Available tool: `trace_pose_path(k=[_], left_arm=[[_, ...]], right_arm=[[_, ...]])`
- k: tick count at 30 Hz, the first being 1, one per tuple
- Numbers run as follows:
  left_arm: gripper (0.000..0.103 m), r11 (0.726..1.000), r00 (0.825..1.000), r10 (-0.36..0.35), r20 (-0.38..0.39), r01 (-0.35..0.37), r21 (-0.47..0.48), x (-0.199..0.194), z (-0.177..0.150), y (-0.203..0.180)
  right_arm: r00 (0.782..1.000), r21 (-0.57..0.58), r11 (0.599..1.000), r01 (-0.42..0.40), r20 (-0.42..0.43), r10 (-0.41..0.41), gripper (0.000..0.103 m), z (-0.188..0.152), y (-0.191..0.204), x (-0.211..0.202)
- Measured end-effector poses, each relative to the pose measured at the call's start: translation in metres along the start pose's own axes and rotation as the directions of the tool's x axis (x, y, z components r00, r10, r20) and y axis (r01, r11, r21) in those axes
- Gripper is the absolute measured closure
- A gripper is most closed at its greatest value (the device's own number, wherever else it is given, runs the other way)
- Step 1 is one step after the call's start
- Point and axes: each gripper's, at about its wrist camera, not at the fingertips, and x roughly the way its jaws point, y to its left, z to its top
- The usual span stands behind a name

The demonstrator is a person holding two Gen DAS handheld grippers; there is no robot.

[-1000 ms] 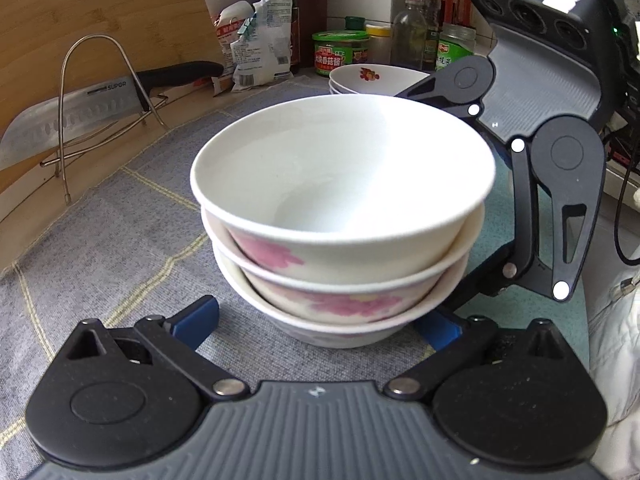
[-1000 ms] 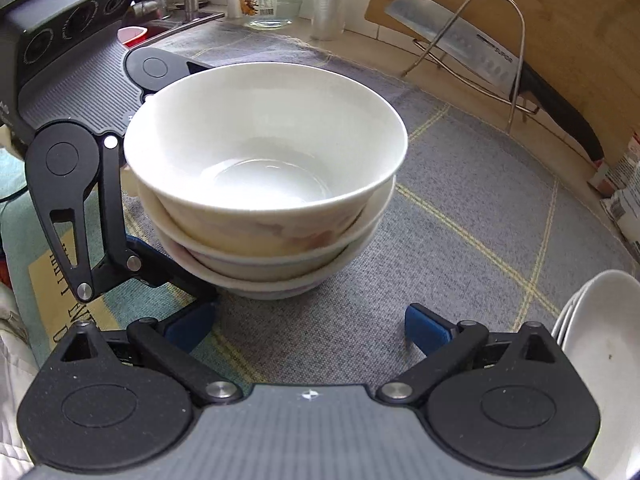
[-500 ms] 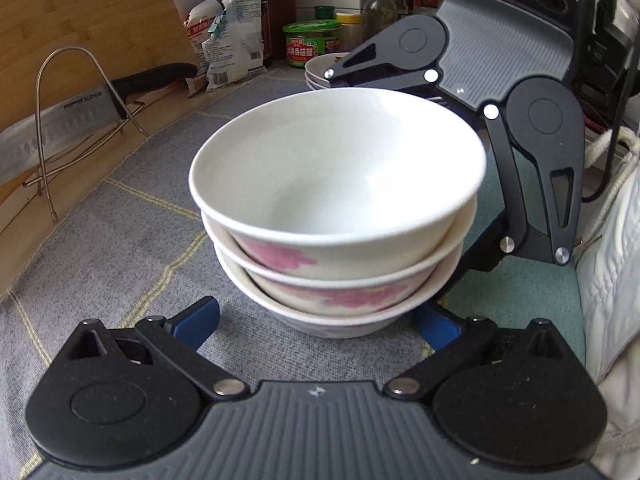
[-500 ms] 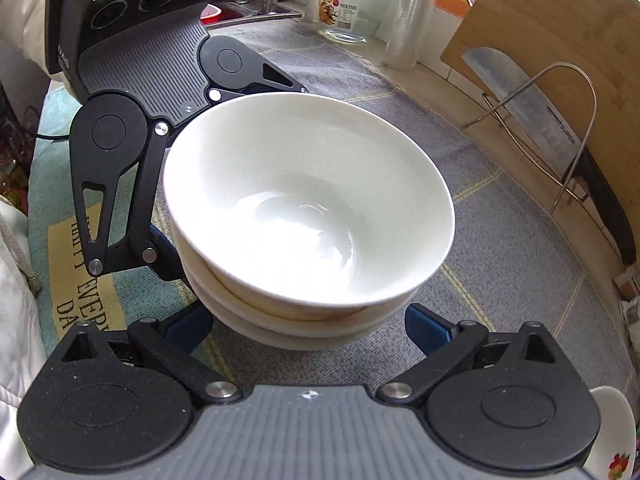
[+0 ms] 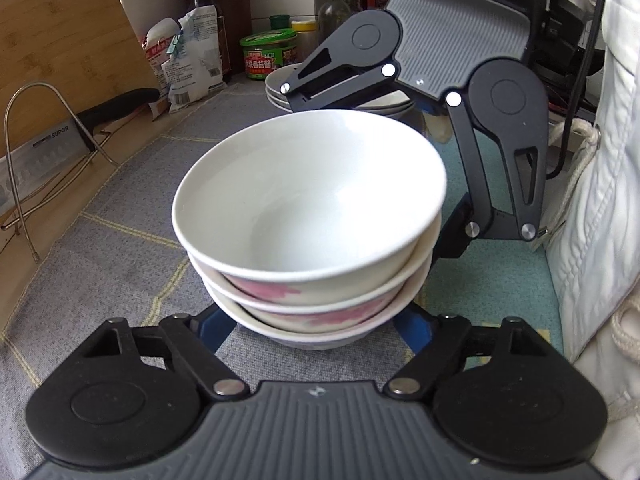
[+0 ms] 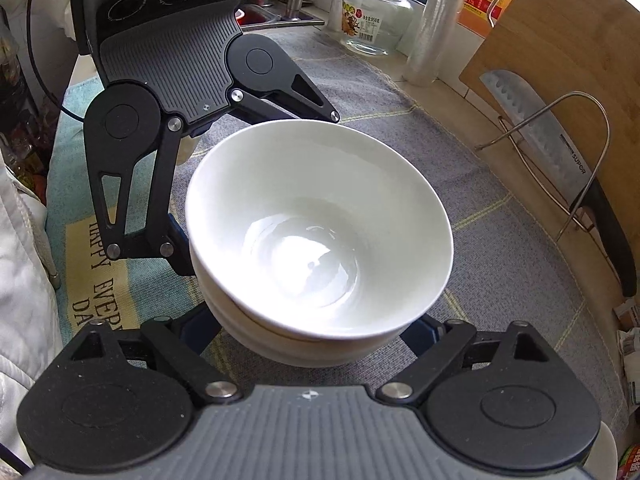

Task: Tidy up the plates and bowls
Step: 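Lift and carry the bowl stack with both grippers over the plate stack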

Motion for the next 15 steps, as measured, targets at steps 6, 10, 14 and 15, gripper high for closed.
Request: trace_pose_path(k=[6, 10, 14, 15], left_arm=[[0.019, 1.0, 1.0, -0.001, -0.008, 0.001, 0.016, 0.0029, 0.0029, 0.0007], [0.018, 1.0, 1.0, 0.004, -0.013, -0.004, 0.028, 0.0039, 0.0044, -0.0006], [0.017, 0.999, 1.0, 0.023, -0.015, -0.023, 0.037, 0.0051, 0.0052, -0.0045], [0.016, 0.999, 0.999, 0.028, -0.015, -0.028, 0.04, 0.0056, 0.0053, -0.0052]], right_arm=[[1.0, 0.0, 1.0, 0.011, -0.004, -0.011, 0.009, 0.0011, 0.0027, -0.0002], [1.0, -0.015, 1.0, 0.018, -0.012, -0.018, 0.01, 0.0031, 0.0041, -0.0013], [1.0, -0.021, 0.999, 0.025, -0.017, -0.026, 0.01, 0.0036, 0.0062, -0.0038], [0.999, -0.02, 0.999, 0.027, -0.017, -0.028, 0.01, 0.0036, 0.0067, -0.0039]])
